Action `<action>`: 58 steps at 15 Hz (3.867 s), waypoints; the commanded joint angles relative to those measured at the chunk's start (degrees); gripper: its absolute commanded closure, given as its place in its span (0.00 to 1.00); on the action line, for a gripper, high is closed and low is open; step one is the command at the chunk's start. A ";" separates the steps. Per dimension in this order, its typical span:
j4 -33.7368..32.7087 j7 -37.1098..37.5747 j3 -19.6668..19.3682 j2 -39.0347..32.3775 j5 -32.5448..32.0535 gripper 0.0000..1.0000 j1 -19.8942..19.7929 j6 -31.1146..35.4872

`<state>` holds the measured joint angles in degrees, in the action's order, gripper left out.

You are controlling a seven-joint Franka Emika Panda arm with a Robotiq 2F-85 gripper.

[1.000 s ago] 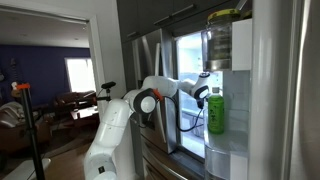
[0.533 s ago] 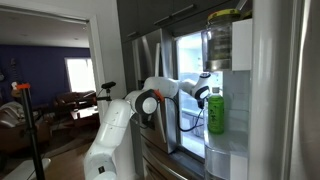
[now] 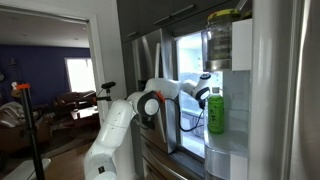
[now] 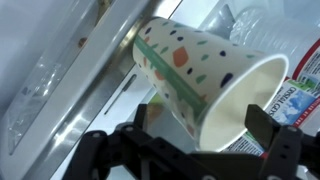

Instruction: Put the cup into the fridge

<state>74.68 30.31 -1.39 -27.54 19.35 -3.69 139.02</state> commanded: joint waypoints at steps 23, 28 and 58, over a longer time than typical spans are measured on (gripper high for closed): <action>-2.77 -2.16 1.90 -2.73 4.04 0.34 -0.52 8.80; -2.06 -2.13 2.15 -1.94 4.19 0.00 -0.51 8.88; 30.54 -8.14 -2.81 31.93 2.47 0.00 -2.35 -8.06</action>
<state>98.75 23.35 -2.82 -1.67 21.39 -5.67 131.03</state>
